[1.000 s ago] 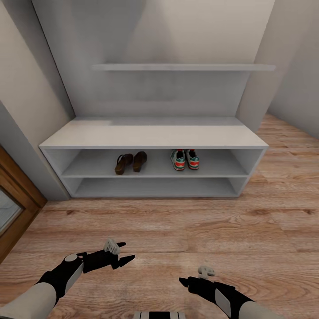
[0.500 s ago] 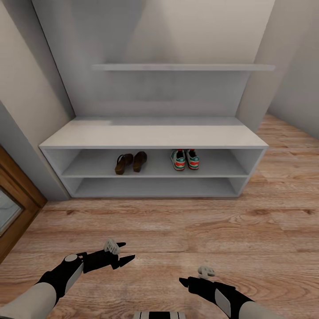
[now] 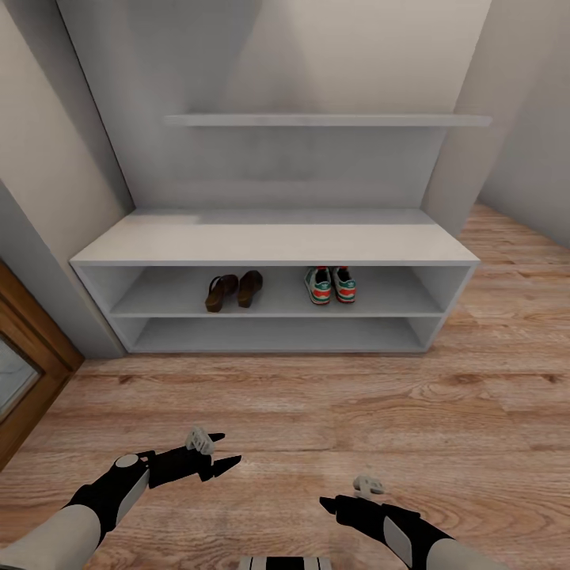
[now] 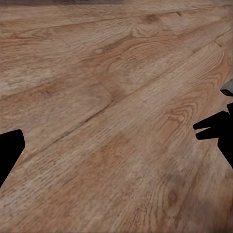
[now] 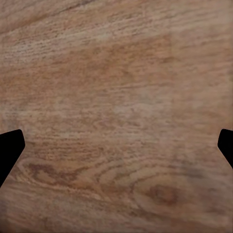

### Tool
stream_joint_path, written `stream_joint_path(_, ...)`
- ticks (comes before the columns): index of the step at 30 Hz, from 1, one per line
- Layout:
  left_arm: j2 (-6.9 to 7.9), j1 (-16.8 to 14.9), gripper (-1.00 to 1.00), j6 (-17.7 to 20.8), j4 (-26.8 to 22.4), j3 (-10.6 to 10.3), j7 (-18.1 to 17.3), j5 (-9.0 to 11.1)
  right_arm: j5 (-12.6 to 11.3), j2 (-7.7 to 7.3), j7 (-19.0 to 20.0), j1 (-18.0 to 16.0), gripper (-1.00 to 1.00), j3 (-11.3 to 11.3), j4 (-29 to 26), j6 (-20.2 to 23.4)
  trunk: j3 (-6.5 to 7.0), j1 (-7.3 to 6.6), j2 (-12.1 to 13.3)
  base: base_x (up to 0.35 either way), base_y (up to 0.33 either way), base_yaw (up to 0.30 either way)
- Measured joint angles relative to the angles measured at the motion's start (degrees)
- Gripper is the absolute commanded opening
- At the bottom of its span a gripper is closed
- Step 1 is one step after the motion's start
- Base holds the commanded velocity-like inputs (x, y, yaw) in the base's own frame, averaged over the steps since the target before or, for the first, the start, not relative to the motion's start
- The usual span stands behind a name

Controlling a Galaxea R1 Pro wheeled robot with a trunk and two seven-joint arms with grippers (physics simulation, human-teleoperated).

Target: Pick up the two gym shoes and the two sandals from the corridor floor and place them onto the hallstand (shoe rack) in the corridor, making sure they are on the rack and not on the floor. Arrange them so the two gym shoes are next to each other and the two sandals are next to each other.

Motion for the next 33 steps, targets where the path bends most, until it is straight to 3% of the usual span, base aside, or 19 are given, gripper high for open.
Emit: stream_joint_path(33, 0.04, 0.00, 1.00, -0.01, 0.00, 0.00, -0.09, 0.01, -0.05, -0.08, 0.00, 0.00, 1.00, -0.01, -0.03, 0.00, 0.00, 0.00, 0.00, 0.000, 0.000, 0.000)
